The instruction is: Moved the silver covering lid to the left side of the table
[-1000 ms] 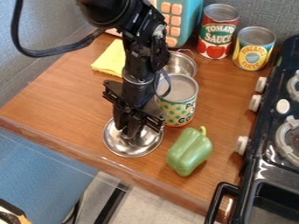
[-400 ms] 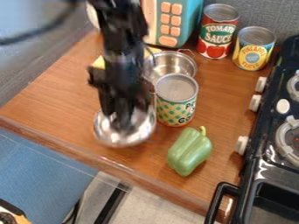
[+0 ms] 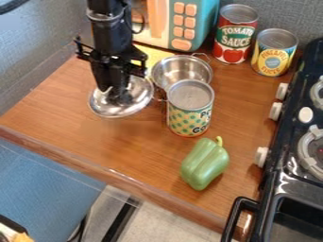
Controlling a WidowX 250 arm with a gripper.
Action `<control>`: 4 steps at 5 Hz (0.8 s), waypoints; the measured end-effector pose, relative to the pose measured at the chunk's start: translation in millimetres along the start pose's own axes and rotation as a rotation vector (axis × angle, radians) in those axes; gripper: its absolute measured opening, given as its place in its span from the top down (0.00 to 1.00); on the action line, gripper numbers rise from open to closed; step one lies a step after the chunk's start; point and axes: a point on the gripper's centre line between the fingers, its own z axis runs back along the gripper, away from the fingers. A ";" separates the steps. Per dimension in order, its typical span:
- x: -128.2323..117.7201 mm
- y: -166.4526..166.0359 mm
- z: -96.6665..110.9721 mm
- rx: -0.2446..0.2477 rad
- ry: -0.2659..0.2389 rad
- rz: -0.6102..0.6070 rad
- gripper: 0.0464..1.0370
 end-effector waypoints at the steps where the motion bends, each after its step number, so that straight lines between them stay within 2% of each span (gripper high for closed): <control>1: 22.1 39.0 -11.9 0.025 0.002 0.129 0.77; 2: 36.2 75.3 -25.8 0.065 0.011 0.248 0.77; 3: 37.9 97.7 -36.5 0.097 0.028 0.301 0.77; 4: 39.8 110.8 -42.9 0.105 0.053 0.331 0.77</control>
